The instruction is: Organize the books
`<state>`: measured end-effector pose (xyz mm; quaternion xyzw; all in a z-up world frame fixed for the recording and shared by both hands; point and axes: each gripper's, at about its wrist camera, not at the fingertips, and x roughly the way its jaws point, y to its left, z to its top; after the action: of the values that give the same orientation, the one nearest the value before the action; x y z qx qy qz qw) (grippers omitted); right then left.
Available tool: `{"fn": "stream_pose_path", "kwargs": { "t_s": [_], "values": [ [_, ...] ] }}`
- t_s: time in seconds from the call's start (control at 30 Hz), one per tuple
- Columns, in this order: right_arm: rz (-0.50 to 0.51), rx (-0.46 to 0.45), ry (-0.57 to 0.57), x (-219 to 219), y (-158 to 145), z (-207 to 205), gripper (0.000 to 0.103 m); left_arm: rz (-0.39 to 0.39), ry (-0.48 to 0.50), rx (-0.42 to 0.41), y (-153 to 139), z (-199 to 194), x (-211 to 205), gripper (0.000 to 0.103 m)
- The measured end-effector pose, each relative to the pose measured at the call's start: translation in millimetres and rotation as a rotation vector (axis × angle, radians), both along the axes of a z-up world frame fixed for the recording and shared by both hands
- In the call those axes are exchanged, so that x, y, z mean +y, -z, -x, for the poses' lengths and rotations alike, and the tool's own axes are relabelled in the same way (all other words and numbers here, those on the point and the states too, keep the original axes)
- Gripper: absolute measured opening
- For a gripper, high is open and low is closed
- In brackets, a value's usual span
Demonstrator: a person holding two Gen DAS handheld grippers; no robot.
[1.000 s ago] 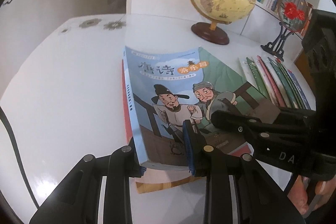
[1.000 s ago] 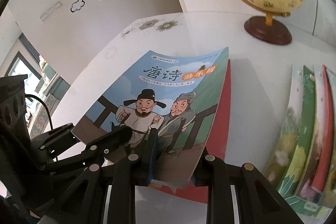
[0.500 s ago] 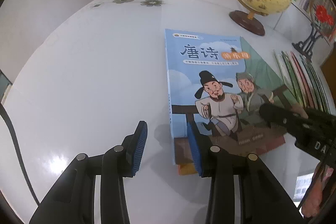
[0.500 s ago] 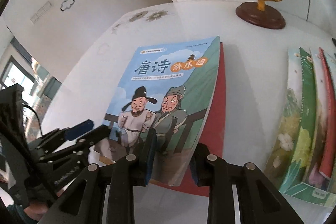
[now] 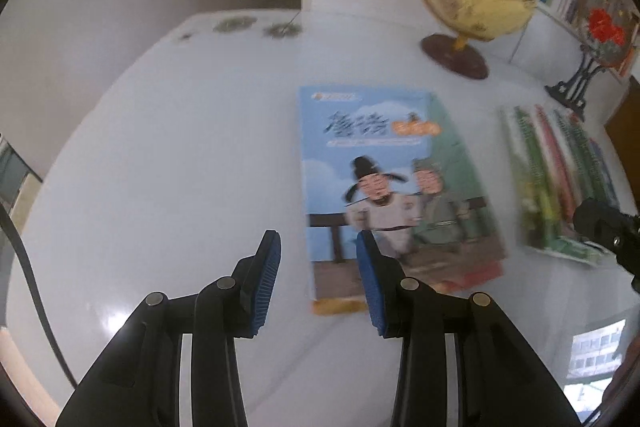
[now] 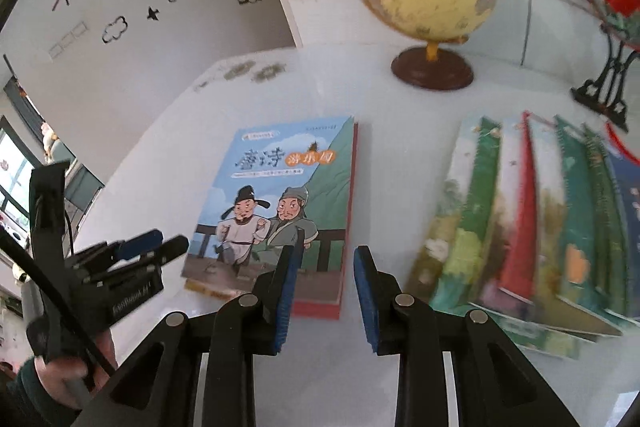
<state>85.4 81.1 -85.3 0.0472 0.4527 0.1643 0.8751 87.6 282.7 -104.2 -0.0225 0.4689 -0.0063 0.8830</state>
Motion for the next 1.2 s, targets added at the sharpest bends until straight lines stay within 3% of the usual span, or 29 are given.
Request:
{"fn": "stream_pose_path", "kwargs": {
  "t_s": [0.27,0.33,0.47,0.57,0.83,1.2],
  "values": [
    [-0.045,-0.074,0.035,-48.1,-64.0,44.5,0.029,0.006,0.126,-0.055,-69.9,28.9,-72.8,0.036],
    [-0.047,-0.098,0.056,-66.8,-82.4,54.6,0.032,0.000,0.159,-0.069,-86.6,34.1,-95.6,0.037],
    [-0.077,-0.146,0.116,-107.0,-111.7,74.9,0.054,0.040,0.239,-0.127,-117.3,42.4,-133.3,0.038],
    [-0.100,-0.179,0.153,-136.6,-128.1,87.4,0.054,0.020,0.275,-0.157,-134.4,46.3,-165.4,0.038],
    [-0.089,-0.199,0.238,-199.9,-143.5,102.8,0.054,0.041,0.360,-0.173,-146.8,58.1,-242.0,0.038],
    [-0.088,-0.209,0.275,-269.0,-151.7,114.0,0.055,0.052,0.398,-0.221,-154.0,72.8,-307.2,0.038]
  ]
}}
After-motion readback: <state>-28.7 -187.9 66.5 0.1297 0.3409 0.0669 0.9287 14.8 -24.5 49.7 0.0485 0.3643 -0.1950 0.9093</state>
